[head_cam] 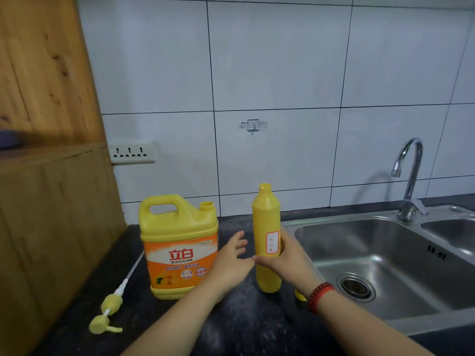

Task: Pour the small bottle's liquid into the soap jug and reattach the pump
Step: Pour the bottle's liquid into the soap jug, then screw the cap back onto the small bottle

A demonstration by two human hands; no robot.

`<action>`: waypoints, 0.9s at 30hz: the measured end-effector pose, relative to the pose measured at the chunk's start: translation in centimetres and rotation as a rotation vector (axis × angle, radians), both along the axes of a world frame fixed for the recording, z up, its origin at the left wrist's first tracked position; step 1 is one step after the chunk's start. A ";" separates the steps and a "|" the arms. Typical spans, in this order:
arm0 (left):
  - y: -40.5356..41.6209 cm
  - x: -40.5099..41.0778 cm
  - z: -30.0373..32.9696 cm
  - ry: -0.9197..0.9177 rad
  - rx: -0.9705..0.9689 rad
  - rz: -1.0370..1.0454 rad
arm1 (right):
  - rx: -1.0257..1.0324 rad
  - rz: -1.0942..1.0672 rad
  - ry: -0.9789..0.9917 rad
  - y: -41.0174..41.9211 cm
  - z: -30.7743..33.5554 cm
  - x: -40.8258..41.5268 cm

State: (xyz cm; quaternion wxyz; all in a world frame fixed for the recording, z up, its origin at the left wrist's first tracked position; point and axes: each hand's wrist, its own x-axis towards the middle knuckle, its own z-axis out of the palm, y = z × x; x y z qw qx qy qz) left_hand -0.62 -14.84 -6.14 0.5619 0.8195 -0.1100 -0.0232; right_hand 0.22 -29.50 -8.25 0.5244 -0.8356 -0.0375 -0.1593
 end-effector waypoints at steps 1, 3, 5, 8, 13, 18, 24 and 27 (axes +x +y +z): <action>-0.2 0.1 -0.3 0.010 -0.009 0.007 | 0.000 -0.008 -0.009 0.0 -0.3 0.1; -0.6 0.3 -0.7 0.020 -0.016 0.013 | 0.004 -0.015 -0.019 0.1 -0.9 0.4; -0.7 0.5 -1.0 0.027 -0.022 0.017 | 0.010 -0.015 -0.028 0.1 -1.3 0.7; -0.6 0.7 -1.4 0.038 -0.021 0.020 | 0.029 -0.011 -0.038 -0.2 -1.8 1.1; -0.6 0.8 -1.9 0.062 -0.030 0.023 | 0.038 -0.024 -0.013 -0.4 -2.1 1.4; -1.0 0.7 -2.1 0.076 -0.024 0.014 | 0.026 0.025 0.014 -0.7 -1.6 0.8; -0.6 0.9 -1.9 0.067 -0.003 0.017 | -0.139 0.016 0.128 -4.6 0.3 -0.3; -0.5 1.1 -1.7 0.059 -0.007 0.028 | -0.359 0.068 0.352 -7.5 0.9 -1.0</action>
